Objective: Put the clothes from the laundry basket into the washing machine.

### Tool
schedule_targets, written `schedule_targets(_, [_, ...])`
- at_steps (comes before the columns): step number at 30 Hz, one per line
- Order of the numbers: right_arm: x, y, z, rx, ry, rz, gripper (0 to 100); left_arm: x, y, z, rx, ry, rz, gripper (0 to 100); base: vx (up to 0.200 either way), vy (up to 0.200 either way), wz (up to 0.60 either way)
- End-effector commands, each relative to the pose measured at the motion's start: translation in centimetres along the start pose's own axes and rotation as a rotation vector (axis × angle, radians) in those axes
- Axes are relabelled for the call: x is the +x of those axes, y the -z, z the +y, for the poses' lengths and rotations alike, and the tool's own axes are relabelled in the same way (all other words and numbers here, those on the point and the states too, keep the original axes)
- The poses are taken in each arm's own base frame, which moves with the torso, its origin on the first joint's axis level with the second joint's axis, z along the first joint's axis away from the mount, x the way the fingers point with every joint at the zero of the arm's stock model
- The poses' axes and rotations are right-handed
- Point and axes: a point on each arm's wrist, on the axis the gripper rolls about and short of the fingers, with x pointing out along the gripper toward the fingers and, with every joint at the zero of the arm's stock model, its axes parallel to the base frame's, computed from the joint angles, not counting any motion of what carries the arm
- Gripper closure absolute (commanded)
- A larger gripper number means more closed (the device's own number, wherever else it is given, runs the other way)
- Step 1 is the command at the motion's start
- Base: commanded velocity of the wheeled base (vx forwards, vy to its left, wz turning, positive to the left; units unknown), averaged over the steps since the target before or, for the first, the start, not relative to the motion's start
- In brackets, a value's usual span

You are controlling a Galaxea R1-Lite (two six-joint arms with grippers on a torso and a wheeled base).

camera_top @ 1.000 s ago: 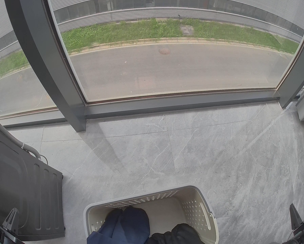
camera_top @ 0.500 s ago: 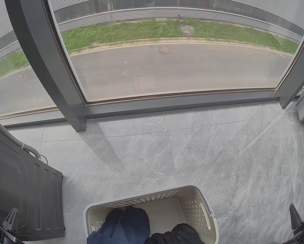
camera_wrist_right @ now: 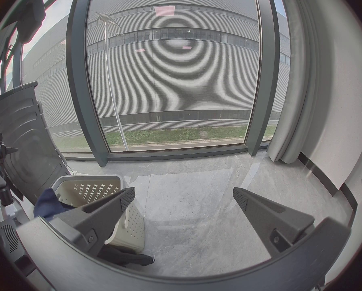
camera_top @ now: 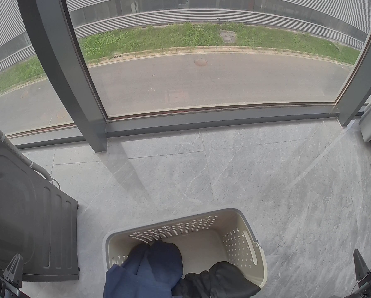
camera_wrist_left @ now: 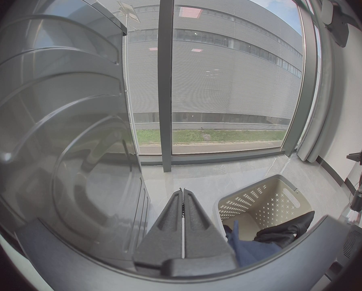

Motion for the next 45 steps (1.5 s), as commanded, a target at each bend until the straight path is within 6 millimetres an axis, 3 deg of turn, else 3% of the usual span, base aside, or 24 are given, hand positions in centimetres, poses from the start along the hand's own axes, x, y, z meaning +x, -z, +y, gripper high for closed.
schedule_targets(1, [0.02, 0.43, 0.00, 0.000, 0.000, 0.003, 0, 0.01, 0.53, 0.02, 0.000, 0.000, 0.002, 100, -0.200, 0.000, 0.00])
schedule_targets(38, [0.02, 0.43, 0.00, 0.000, 0.000, 0.003, 0, 0.01, 0.53, 0.02, 0.001, 0.000, 0.002, 100, -0.200, 0.000, 0.00])
schedule_targets(45, [0.02, 0.43, 0.00, 0.000, -0.002, 0.003, 0, 0.01, 0.53, 0.02, 0.003, 0.000, 0.002, 100, 0.000, 0.029, 0.00])
